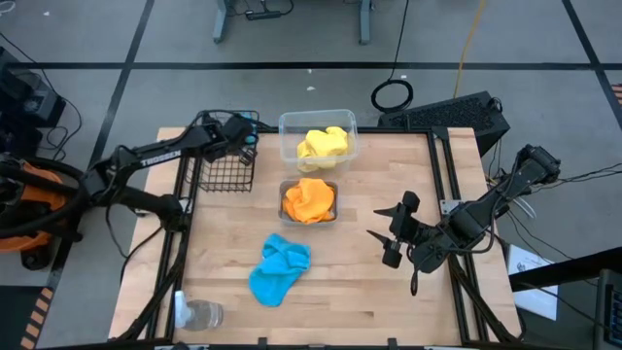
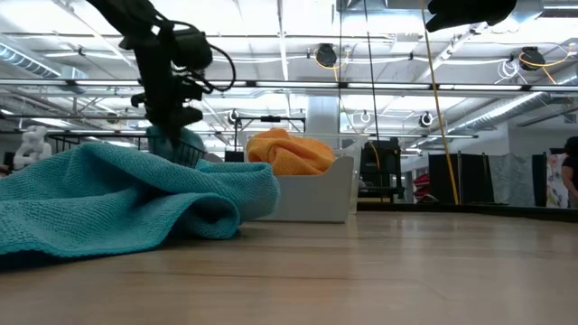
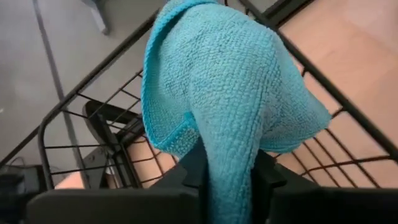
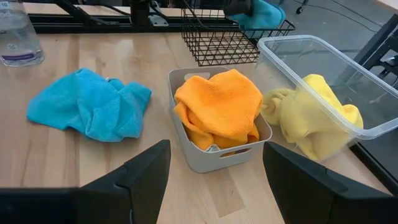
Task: Sort microfiber towel by color & place in baskets
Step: Put the right blue microfiber cloth into the black wire basket, then put the blue microfiber cloth into the black wire basket
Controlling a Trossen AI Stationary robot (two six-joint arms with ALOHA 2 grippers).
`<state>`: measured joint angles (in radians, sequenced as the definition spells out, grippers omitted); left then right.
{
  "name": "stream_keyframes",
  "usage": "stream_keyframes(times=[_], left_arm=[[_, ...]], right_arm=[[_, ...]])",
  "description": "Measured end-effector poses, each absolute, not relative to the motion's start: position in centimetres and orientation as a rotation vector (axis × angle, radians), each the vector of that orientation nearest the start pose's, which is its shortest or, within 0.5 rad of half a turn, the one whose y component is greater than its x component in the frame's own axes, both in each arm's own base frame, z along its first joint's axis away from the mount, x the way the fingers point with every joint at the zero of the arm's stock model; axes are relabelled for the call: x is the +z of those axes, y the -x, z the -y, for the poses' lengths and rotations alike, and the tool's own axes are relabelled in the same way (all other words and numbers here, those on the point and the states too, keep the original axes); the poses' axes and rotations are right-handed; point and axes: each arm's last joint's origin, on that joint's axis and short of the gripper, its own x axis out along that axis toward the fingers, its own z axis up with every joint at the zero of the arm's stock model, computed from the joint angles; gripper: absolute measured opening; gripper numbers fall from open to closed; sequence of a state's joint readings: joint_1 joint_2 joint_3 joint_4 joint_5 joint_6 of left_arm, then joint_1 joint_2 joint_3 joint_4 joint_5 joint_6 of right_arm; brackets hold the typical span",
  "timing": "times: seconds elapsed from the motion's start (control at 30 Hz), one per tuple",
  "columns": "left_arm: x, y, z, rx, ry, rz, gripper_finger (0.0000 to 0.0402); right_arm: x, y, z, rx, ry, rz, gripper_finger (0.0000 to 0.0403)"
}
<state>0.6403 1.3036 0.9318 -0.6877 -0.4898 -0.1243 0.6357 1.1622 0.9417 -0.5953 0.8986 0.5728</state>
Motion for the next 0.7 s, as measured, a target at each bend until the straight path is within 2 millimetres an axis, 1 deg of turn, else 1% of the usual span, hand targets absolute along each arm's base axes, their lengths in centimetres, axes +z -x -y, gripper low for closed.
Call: stream_keyframes(times=[0.13,0.23,0.4,0.5,0.6,0.7], left_arm=[[23.6,-19.3,-16.2,1.114,0.165,-1.079,0.0098],[23.6,-19.3,-16.2,1.123,0.159,-1.073,0.0123],[24.2,-19.4,-15.9,1.165,0.1,-1.053,0.0165],[24.5,-19.3,-15.6,1.153,0.08,-1.05,0.0186],[25.1,-19.1,-15.1,1.138,0.075,-1.027,0.0201],[25.9,-19.1,-14.2,1.081,0.095,-0.984,0.0206]], right_arm=[[28.8,-19.5,-11.6,-0.398,0.015,-0.488,0.0249],[28.8,-19.5,-11.6,-0.398,0.015,-0.488,0.0249],[28.8,-19.5,-11.6,-0.398,0.016,-0.489,0.0249],[28.8,-19.5,-11.6,-0.396,0.022,-0.49,0.0249],[28.8,-19.5,-11.6,-0.4,0.025,-0.488,0.0249],[28.8,-19.5,-11.6,-0.407,0.028,-0.483,0.0249]])
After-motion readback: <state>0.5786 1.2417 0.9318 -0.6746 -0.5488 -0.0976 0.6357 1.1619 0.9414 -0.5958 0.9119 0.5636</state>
